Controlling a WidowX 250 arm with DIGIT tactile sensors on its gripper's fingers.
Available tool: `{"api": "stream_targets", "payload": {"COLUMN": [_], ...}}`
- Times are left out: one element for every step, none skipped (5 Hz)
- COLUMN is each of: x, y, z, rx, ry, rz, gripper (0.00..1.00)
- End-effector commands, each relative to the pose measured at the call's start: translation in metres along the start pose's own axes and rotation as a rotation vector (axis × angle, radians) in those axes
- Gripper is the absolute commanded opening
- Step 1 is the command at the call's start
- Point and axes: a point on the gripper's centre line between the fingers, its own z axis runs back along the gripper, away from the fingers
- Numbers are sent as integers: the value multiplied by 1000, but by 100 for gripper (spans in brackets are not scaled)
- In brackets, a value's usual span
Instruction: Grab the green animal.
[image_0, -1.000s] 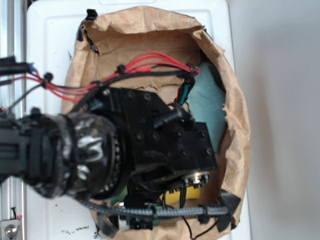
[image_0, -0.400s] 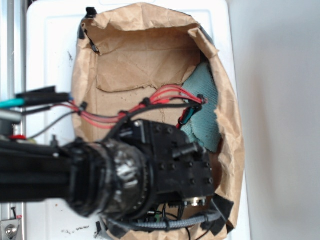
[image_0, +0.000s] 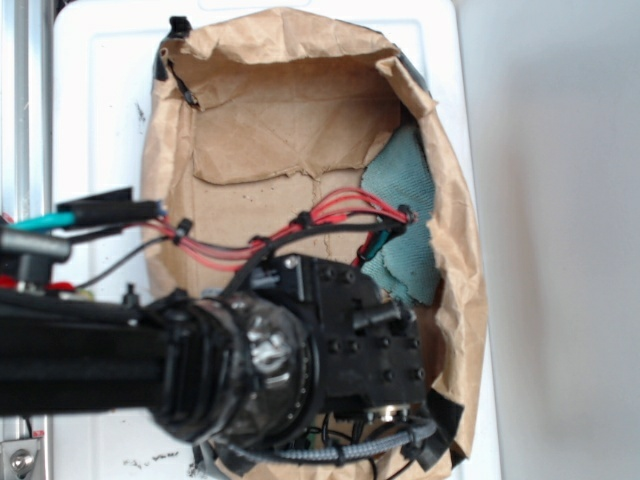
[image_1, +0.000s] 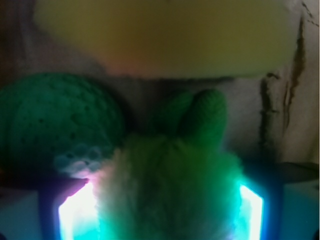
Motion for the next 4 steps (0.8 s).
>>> {"api": "stream_targets", "payload": {"x": [-9, -12, -14, -20], "y": [18, 41, 60, 77], "z": [38, 67, 91, 114], "rx": [40, -2, 5, -25], "ry": [-63, -59, -90, -100], "rz": [65, 142, 249, 327], "gripper": [0, 0, 0, 0]}}
